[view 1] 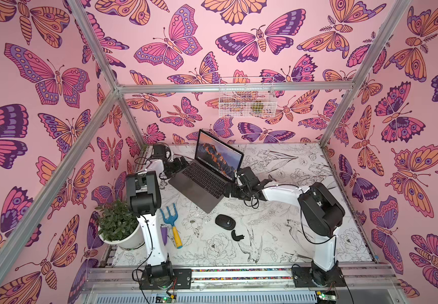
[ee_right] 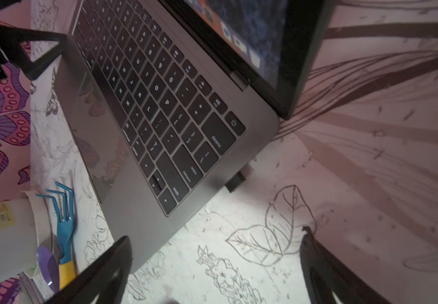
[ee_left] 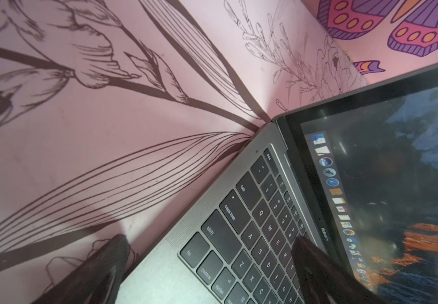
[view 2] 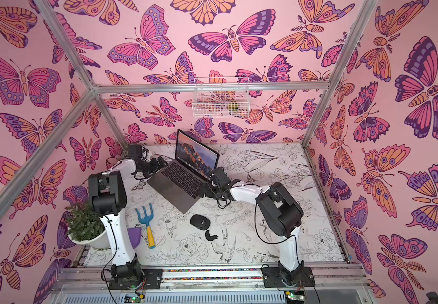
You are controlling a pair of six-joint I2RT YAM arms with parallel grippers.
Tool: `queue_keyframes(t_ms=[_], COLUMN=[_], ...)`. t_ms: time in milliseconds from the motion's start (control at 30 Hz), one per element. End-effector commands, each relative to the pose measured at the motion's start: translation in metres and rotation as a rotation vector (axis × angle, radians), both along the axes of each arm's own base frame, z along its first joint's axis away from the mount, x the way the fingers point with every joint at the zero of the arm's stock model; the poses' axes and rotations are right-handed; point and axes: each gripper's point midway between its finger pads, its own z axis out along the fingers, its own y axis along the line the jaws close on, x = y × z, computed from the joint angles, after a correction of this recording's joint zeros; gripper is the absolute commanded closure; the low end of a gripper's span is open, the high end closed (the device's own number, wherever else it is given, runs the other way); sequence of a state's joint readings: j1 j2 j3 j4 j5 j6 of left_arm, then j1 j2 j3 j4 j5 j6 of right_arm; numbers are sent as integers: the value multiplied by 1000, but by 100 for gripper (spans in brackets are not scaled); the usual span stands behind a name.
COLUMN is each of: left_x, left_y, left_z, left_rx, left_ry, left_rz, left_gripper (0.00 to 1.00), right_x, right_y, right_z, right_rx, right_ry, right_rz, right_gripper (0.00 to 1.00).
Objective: Insert the wireless mouse receiver into the laptop
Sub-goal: Insert the USB plug into the USB port, then adjust the laptop at the center of the board.
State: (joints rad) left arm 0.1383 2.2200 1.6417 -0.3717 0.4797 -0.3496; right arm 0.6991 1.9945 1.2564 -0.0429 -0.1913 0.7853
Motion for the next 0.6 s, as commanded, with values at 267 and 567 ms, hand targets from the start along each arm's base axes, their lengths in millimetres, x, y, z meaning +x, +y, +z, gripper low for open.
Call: queue_keyframes(t_ms=[267,567], left_x=[-50,-69], left_y=[5,-24], left_z=[-60,-59], left_rx=[-5,-32], left_ry=[302,335], left_rz=[68,25], left_gripper=[0,0], right_x=[13,45], right_y=[40,-5], right_z=[-4,5], right_rx=[109,70], right_ry=[30,-11], right_rz=[-41,-83], right_gripper=[1,1])
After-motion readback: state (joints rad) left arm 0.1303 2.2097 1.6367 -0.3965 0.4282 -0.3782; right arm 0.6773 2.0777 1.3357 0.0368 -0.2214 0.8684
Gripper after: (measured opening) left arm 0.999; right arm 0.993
